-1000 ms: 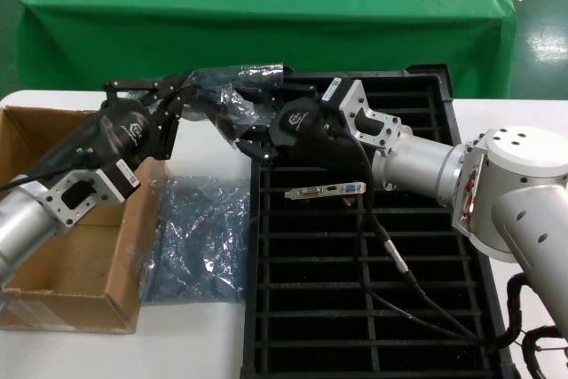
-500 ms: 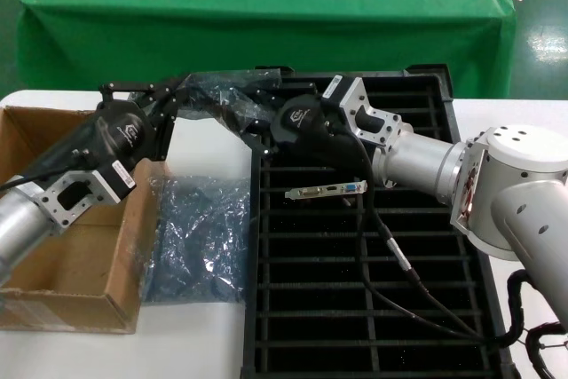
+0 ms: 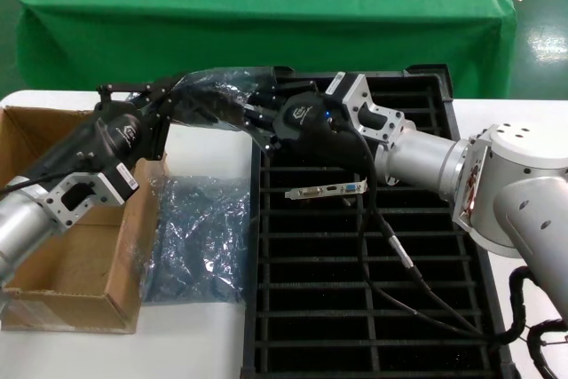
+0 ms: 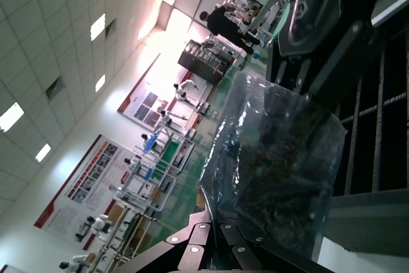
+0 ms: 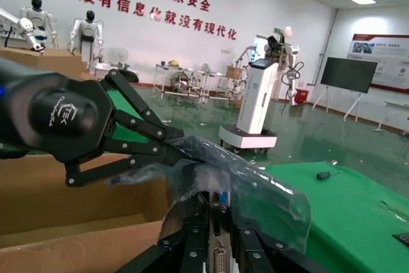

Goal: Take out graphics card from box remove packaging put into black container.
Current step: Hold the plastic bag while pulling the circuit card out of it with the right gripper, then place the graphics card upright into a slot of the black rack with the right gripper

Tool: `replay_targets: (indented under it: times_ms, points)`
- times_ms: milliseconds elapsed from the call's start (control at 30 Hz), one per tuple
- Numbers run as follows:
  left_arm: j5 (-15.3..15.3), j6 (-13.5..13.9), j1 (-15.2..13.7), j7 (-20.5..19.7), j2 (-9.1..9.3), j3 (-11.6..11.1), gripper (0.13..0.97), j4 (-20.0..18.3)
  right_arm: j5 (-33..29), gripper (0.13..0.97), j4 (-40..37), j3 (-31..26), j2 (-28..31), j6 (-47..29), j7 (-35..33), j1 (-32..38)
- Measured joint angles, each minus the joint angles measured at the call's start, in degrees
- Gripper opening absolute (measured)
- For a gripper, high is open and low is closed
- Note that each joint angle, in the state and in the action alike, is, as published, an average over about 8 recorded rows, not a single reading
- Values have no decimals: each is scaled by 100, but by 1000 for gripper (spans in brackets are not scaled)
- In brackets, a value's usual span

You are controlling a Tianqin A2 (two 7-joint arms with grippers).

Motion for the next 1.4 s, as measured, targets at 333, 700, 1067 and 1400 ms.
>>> replay_targets:
  times_ms: [333, 700, 1067, 1400]
  points:
    - [-26, -18, -135, 543, 102, -136, 138, 286, -726, 187, 996, 281, 255, 215, 683, -374]
    - [-110, 33, -265, 1040, 178, -308, 138, 578, -1889, 187, 3135, 174, 937, 764, 2337, -985]
    - [-573, 228, -660, 2540, 391, -1124, 138, 1102, -4251, 187, 5672, 406, 1683, 628, 5030, -1491]
    - [-1311, 78, -619, 1655, 650, -1954, 138, 718, -6527, 187, 6605, 591, 1713, -1123, 7442, -962]
